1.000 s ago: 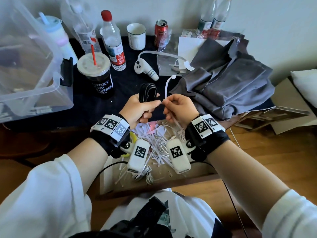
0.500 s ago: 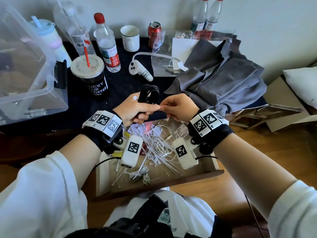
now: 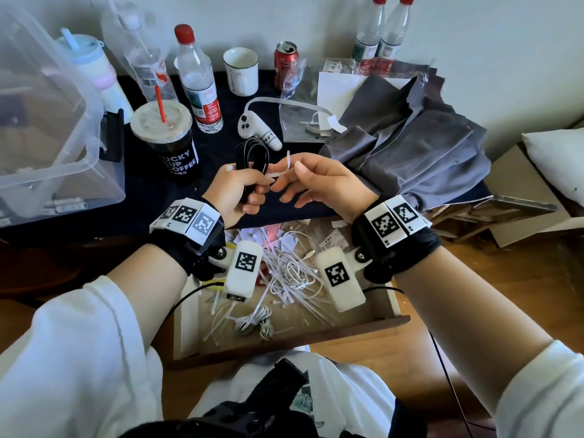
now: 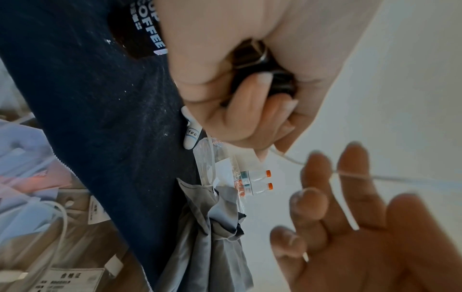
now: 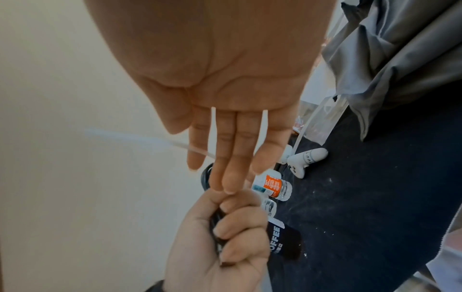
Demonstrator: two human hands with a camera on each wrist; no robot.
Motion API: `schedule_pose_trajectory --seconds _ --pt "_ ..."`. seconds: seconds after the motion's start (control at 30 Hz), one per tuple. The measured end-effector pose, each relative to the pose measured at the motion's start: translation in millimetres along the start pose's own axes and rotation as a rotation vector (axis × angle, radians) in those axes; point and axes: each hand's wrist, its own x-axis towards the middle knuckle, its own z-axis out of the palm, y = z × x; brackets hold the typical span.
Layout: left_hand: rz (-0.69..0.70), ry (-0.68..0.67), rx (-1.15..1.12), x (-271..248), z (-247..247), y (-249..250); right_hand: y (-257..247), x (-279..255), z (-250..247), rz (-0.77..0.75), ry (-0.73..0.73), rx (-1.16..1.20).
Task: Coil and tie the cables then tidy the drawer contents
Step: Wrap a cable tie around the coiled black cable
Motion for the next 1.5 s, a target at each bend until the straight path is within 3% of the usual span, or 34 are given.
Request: schedule_pose_trajectory --seconds 0.2,0.47,1.17,1.5 --pt "0.034 0.010 0.106 -1 11 1 -6 2 13 -0.132 0.151 -0.161" --pt "0.027 0.039 0.108 -3 19 2 5 18 9 -0.048 0.422 -0.281" --pt "-0.049 0.051 0.218 -2 36 6 4 20 17 -0.030 0.445 -0.456" --pt "-0.050 0.030 0.160 -3 32 8 7 15 11 -0.042 0.478 -0.420"
